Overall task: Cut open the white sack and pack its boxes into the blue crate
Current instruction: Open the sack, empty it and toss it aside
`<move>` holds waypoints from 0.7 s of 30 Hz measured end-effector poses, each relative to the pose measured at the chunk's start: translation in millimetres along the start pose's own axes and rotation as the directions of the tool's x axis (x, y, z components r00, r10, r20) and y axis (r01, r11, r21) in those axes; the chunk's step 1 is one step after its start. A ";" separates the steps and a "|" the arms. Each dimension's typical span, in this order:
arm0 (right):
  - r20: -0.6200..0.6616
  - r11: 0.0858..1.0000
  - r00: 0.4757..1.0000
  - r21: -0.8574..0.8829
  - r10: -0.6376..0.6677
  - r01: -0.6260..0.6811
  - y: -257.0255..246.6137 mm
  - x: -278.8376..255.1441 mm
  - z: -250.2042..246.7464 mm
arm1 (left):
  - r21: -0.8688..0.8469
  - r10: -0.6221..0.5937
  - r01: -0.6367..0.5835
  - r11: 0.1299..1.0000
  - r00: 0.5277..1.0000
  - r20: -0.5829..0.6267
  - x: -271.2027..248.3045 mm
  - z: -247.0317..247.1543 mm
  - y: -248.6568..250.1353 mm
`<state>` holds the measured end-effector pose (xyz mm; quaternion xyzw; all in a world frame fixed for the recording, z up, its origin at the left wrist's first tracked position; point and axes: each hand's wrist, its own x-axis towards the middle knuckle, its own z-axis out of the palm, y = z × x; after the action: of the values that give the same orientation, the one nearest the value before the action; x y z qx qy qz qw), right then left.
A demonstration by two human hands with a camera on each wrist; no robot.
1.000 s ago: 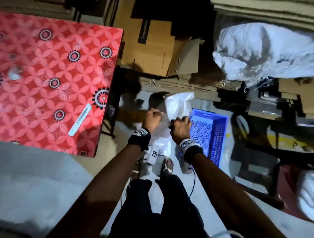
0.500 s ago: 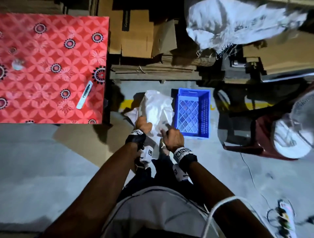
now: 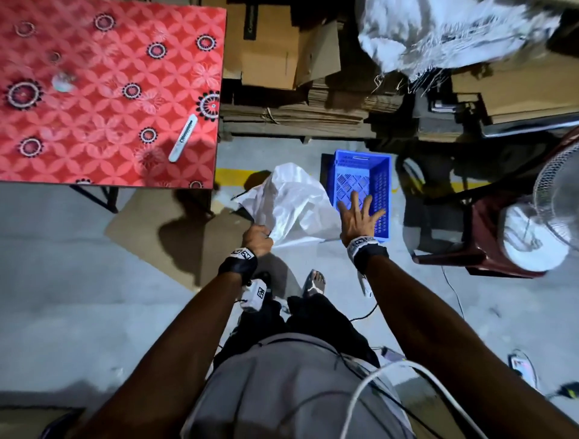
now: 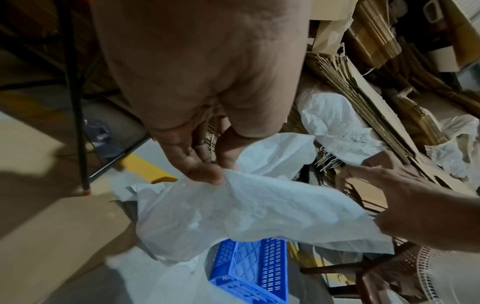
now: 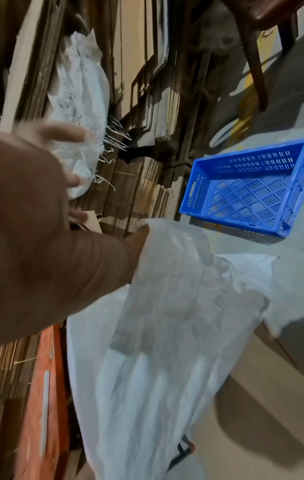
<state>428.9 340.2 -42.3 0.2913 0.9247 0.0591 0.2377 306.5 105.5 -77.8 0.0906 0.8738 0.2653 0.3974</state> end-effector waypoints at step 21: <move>0.113 0.604 0.962 0.758 0.248 -0.245 20.3 -7.9 27.2 | 0.220 -0.042 0.105 0.970 0.961 -0.274 3.3 22.5 66.5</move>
<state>457.8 351.6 -58.0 0.4885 0.8136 -0.3050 0.0800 317.5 171.5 -56.5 0.0672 0.9472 0.1563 0.2719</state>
